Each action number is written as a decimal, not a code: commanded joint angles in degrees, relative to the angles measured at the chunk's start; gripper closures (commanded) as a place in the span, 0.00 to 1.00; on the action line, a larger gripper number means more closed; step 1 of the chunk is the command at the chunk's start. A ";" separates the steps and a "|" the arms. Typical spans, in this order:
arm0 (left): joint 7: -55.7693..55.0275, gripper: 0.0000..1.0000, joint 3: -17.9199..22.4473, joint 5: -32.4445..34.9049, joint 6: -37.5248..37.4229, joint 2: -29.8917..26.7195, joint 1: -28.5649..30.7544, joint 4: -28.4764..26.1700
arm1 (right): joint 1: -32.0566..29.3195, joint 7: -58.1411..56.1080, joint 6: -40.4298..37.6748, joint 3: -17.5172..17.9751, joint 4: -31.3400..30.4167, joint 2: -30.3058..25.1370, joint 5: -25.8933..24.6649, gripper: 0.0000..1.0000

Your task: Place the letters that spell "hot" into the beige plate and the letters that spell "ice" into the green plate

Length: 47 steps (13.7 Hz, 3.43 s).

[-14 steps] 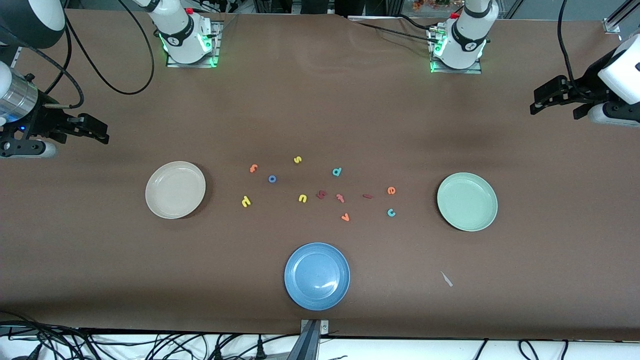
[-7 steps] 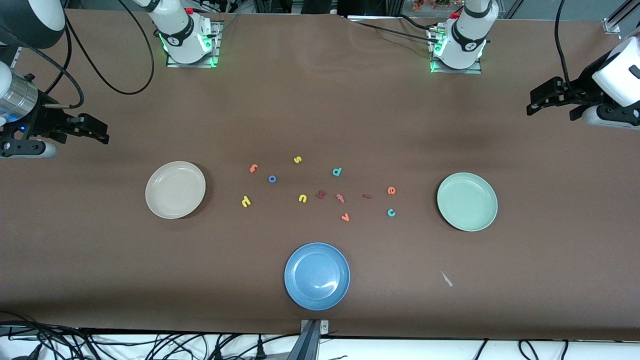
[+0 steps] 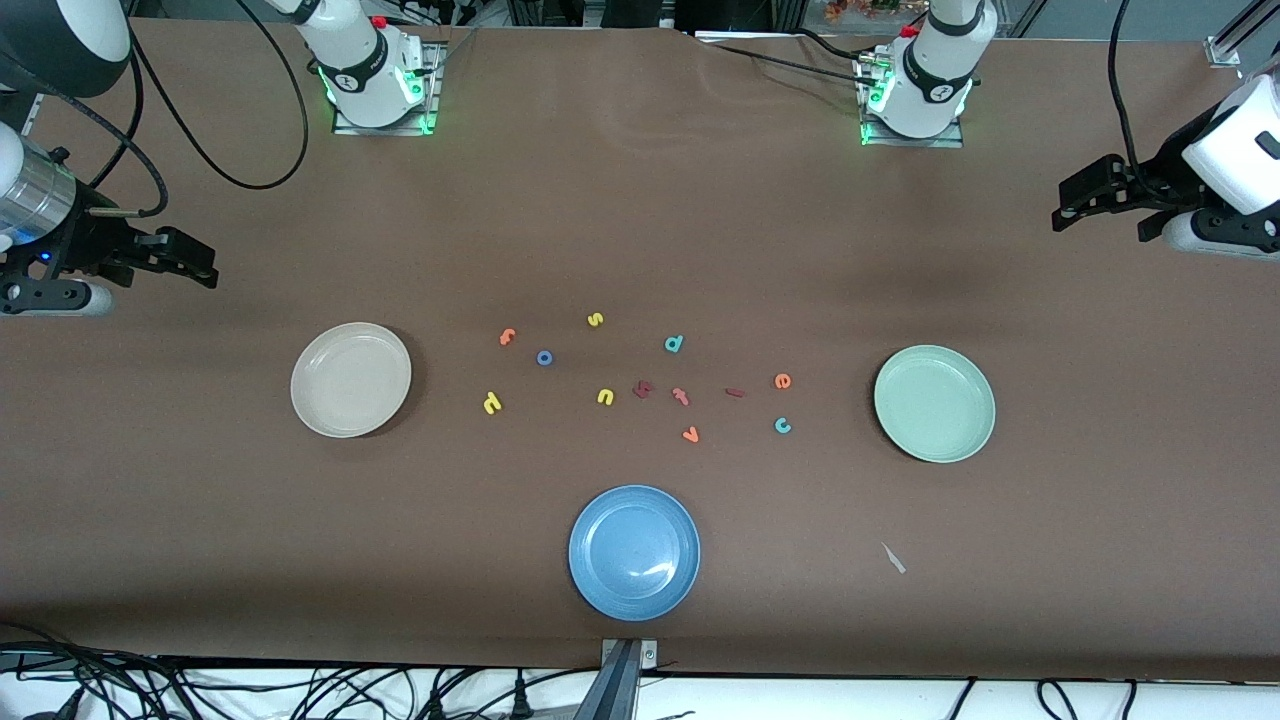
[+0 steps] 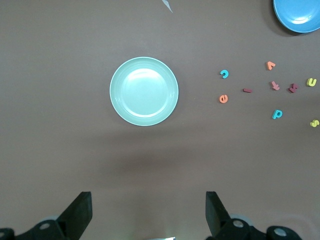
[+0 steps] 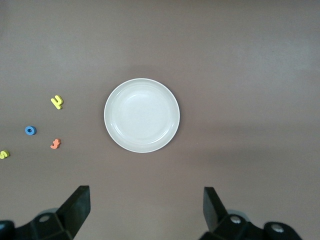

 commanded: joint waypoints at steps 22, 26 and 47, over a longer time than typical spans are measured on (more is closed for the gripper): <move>-4.19 0.00 -1.38 1.77 -1.17 1.27 -0.17 2.50 | -0.23 -0.22 -0.76 0.05 0.74 0.34 -0.03 0.00; -4.19 0.00 -1.30 1.77 -1.17 1.27 -0.08 2.50 | -0.23 -0.31 -0.76 0.05 0.74 0.34 -0.03 0.00; -4.55 0.00 -1.12 1.77 -1.52 1.27 0.53 2.59 | -0.05 -0.22 -0.84 0.05 0.74 0.51 -0.03 0.00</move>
